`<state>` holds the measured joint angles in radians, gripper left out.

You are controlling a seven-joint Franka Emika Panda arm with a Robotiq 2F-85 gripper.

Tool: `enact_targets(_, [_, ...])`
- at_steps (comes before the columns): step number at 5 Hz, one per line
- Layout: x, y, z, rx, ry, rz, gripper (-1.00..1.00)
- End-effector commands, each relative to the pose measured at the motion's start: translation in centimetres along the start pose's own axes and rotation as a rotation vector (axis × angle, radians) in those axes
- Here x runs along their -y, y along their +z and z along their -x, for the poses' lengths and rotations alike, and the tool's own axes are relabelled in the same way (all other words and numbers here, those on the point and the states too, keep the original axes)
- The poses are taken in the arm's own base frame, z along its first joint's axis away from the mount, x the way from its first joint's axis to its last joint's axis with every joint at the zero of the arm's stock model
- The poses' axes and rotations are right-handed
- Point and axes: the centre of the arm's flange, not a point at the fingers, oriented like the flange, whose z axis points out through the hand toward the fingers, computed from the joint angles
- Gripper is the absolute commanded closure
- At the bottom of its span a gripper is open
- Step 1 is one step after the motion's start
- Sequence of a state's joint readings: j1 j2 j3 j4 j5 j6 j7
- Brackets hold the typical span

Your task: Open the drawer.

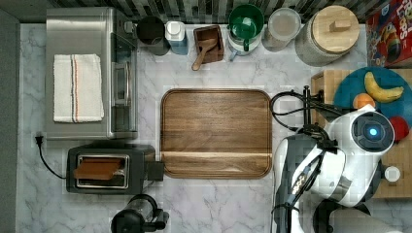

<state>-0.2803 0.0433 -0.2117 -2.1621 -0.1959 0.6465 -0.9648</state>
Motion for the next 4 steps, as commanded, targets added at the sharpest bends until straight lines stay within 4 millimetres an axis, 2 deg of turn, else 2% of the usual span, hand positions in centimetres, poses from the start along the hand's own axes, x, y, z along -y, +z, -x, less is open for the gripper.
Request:
enact_targets(1, [6.5,-0.9,-3.2,-0.088,-0.12,-0.027,-1.0])
enact_targets(3, [6.0,3.0,-3.9,-0.139,-0.134,-0.023,-1.0])
enact_targets(4, [6.7,4.6,-3.9,-0.147,-0.116,-0.045,-1.0])
